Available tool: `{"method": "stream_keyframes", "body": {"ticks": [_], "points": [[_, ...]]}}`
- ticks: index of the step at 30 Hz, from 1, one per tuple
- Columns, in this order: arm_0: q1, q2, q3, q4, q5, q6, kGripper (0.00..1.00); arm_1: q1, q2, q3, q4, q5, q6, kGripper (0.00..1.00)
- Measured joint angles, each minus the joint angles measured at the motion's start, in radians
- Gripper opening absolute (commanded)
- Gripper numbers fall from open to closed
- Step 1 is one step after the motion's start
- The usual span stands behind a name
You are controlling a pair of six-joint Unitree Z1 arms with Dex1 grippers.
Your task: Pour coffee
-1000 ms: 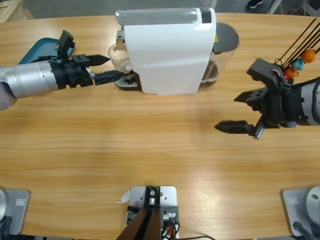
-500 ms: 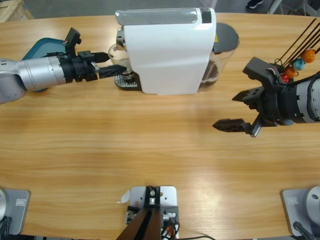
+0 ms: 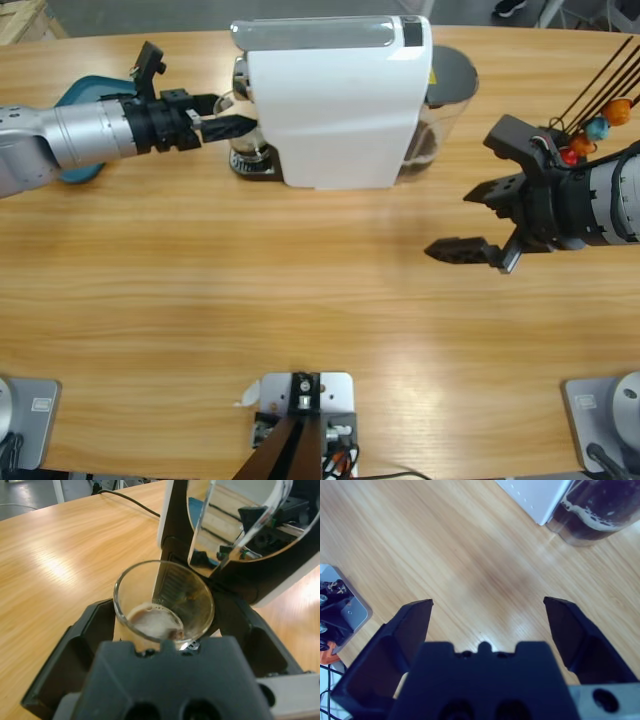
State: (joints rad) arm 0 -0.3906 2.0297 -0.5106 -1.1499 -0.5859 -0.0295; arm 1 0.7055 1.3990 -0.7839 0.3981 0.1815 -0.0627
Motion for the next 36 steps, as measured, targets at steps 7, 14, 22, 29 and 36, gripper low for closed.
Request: {"method": "stream_keyframes", "body": {"ticks": [7,14,22,29,36], "points": [[0.000,0.010,-0.021,0.011,-0.004,-0.004,0.818,0.000,0.000,-0.001,0.000,0.000,0.000,1.000],[-0.003,0.009,-0.092,0.135,-0.005,-0.004,0.605,0.000,0.000,-0.001,0.000,0.000,0.000,1.000],[-0.004,0.009,-0.108,0.156,-0.005,-0.004,0.400,0.000,0.000,-0.001,0.000,0.000,0.000,1.000],[-0.004,0.009,-0.108,0.156,-0.005,-0.004,0.388,0.000,0.000,-0.001,0.000,0.000,0.000,1.000],[-0.004,-0.004,-0.085,0.156,-0.005,-0.004,0.388,0.000,0.000,-0.001,0.000,0.000,0.000,1.000]]}}
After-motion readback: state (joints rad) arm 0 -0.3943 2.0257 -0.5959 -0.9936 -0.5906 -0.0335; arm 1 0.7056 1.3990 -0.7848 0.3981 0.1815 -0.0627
